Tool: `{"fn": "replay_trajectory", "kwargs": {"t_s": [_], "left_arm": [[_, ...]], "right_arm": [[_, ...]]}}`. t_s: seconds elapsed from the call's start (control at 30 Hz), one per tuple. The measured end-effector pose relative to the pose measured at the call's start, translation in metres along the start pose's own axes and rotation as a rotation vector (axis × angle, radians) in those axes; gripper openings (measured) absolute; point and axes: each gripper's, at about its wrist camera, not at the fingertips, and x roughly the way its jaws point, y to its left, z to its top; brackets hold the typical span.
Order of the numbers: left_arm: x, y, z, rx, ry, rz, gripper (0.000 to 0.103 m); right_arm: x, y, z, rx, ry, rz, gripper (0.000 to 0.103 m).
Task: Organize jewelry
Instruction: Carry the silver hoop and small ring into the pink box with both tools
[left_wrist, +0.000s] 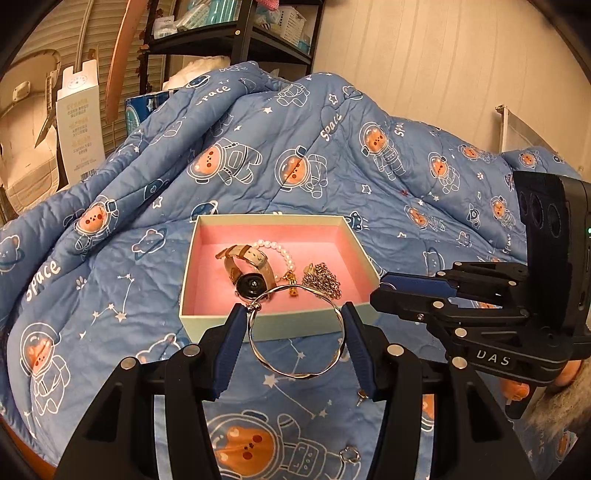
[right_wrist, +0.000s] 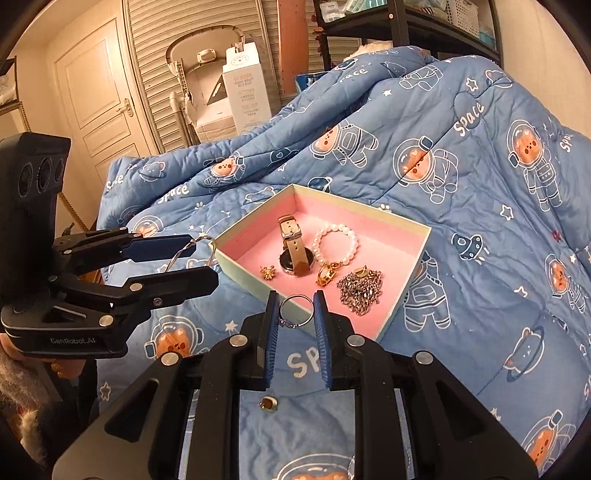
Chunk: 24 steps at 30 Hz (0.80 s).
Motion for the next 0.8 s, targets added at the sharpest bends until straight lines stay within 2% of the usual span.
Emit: {"fn": "replay_trajectory", "kwargs": {"t_s": [0.23, 0.4, 0.8], "left_arm": [[0.028, 0.027, 0.043, -0.077, 0.015, -0.01, 0.052], [0.057, 0.029, 0.067, -0.064, 0.061, -0.007, 0.052], [0.128, 0.018, 0.081, -0.075, 0.19, -0.032, 0.052]], "right_arm": [[0.035, -0.016, 0.027, 0.011, 0.04, -0.039, 0.019], [0.054, -0.022, 0.034, -0.001, 0.066, -0.068, 0.019], [0.07, -0.03, 0.03, -0.017, 0.088, -0.06, 0.02]]}}
